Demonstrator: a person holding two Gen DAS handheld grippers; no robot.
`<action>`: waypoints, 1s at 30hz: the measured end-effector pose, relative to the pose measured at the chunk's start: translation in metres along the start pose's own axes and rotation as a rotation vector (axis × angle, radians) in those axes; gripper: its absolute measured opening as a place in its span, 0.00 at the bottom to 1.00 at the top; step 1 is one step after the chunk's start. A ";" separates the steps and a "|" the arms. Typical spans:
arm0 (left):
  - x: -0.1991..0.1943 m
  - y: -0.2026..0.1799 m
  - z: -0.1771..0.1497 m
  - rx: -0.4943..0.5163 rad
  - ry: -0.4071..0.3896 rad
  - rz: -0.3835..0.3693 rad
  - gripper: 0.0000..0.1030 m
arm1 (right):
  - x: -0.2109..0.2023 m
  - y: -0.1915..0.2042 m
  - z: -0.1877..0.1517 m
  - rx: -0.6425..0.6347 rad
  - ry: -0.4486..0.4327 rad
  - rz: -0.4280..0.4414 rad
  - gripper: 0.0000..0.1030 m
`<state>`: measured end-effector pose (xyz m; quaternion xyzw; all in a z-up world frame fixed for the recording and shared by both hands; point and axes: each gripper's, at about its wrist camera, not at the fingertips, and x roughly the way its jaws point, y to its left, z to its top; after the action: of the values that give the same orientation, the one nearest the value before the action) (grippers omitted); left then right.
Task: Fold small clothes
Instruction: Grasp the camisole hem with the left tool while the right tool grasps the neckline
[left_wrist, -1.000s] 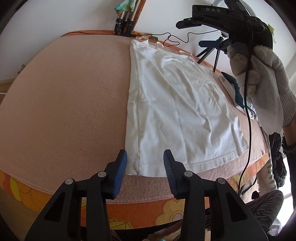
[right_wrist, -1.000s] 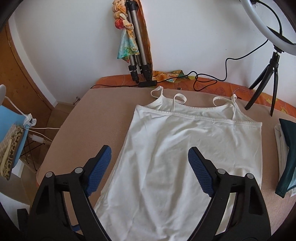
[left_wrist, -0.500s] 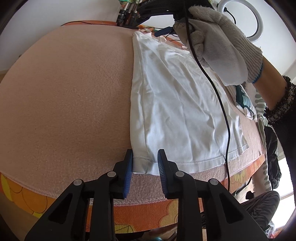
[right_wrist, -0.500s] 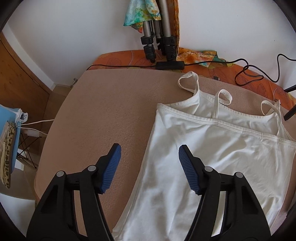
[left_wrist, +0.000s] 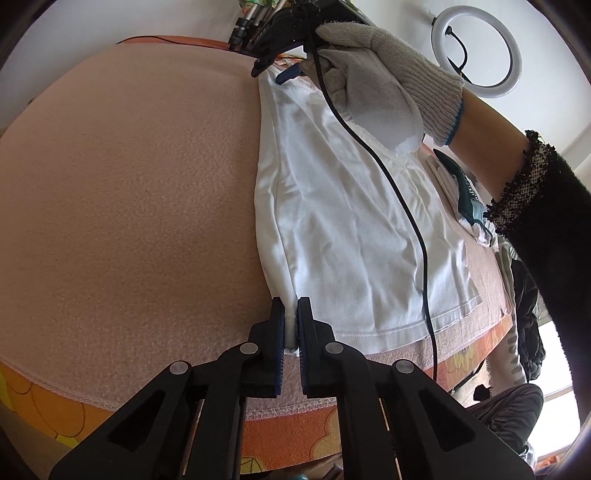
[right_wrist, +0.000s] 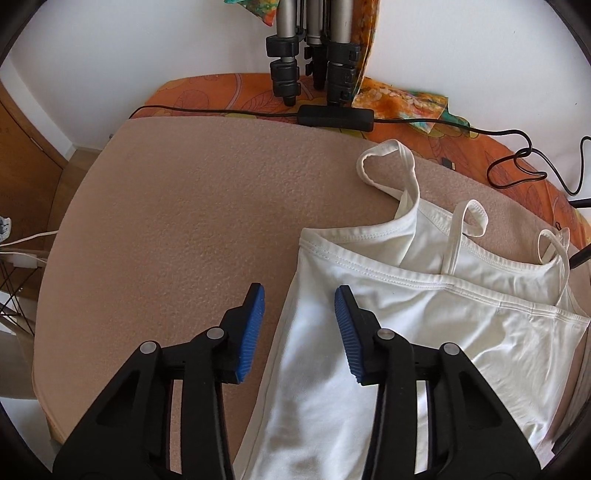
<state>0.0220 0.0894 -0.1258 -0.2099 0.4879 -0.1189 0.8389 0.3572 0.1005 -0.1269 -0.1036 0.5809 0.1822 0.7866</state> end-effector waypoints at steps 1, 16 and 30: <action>-0.001 0.000 0.001 -0.005 -0.008 -0.011 0.04 | 0.002 -0.001 0.000 0.001 0.003 -0.008 0.29; -0.021 -0.042 0.003 0.125 -0.107 -0.068 0.04 | -0.028 -0.021 0.010 0.041 -0.068 0.016 0.04; 0.014 -0.095 -0.012 0.280 -0.051 -0.116 0.04 | -0.066 -0.077 -0.015 0.037 -0.117 -0.068 0.04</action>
<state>0.0186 -0.0031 -0.0972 -0.1216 0.4320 -0.2284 0.8639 0.3586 0.0137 -0.0721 -0.0978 0.5335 0.1502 0.8266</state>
